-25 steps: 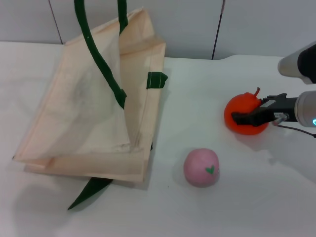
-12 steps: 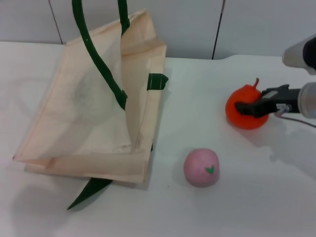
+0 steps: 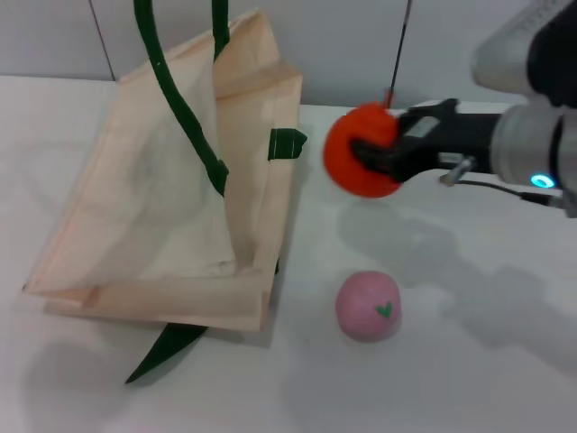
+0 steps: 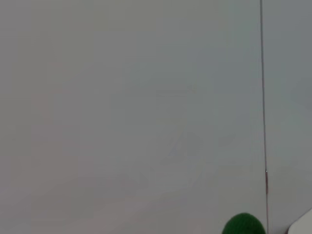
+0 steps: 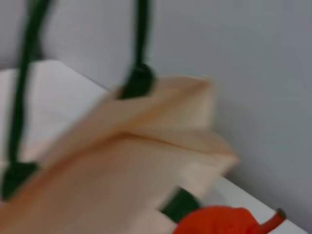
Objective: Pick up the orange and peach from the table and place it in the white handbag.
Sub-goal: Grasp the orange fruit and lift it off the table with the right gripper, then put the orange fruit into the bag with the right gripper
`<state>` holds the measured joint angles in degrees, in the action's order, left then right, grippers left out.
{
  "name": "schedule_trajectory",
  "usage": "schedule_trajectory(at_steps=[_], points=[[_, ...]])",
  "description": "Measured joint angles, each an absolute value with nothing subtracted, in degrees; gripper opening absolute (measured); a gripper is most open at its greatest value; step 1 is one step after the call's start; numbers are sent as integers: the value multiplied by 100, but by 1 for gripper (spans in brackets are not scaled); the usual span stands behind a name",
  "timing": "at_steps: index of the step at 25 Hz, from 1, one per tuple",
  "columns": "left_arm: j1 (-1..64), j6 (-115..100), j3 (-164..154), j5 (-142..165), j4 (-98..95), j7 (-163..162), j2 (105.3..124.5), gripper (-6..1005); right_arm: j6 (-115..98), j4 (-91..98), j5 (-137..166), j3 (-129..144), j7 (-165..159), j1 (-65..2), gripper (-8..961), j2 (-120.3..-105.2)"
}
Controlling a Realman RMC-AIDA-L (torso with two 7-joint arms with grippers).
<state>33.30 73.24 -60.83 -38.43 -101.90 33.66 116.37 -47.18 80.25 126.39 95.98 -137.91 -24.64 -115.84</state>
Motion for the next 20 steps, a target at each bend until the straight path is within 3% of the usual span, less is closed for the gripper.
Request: schedule_trajectory(at_steps=[20], points=[[3474, 7060, -6974, -4058, -10282, 3086, 11645, 128, -4032, 6414, 10862, 10140, -12044, -3545, 342, -11592]])
